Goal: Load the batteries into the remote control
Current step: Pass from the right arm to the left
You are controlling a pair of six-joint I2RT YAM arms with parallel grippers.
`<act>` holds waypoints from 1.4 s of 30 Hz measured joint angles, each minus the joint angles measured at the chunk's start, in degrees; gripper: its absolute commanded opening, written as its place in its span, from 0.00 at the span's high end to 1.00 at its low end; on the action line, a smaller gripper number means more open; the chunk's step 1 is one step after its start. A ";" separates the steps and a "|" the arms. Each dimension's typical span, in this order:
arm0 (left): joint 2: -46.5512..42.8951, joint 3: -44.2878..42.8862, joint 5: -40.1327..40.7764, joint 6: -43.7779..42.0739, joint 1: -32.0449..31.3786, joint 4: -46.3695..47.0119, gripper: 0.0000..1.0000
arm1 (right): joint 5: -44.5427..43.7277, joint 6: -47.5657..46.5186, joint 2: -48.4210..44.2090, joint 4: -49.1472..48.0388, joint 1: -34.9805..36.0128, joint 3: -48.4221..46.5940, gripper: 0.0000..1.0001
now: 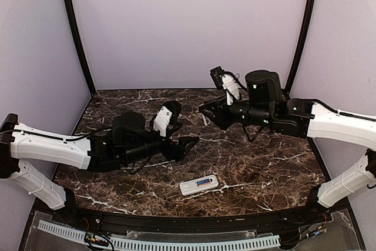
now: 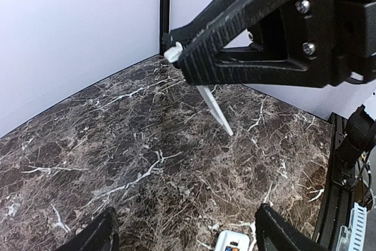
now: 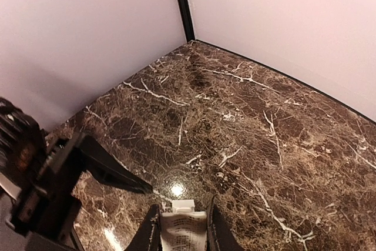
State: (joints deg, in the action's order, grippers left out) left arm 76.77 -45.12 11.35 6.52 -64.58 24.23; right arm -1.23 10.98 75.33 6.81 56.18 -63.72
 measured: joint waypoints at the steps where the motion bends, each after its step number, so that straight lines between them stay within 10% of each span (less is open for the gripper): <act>1: 2.10 -0.63 -0.02 0.24 -0.17 2.08 0.19 | -1.60 1.57 0.00 -0.83 0.81 0.00 0.84; 13: 8.57 -3.69 0.94 1.73 -0.57 13.75 0.31 | -13.86 9.75 0.02 -6.47 6.56 0.24 0.84; 37: 10.99 -6.71 2.95 1.75 -0.70 16.57 1.00 | -13.99 10.95 0.11 -8.79 6.69 1.25 0.82; 42: 10.99 -6.75 3.54 1.38 -0.57 16.04 1.00 | -14.05 10.97 0.11 -8.98 6.67 1.33 0.56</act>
State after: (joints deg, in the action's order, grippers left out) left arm 87.77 -51.88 14.90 7.90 -65.14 40.27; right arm -15.29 21.96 75.44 -2.17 62.85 -62.39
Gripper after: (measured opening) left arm 0.024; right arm 0.220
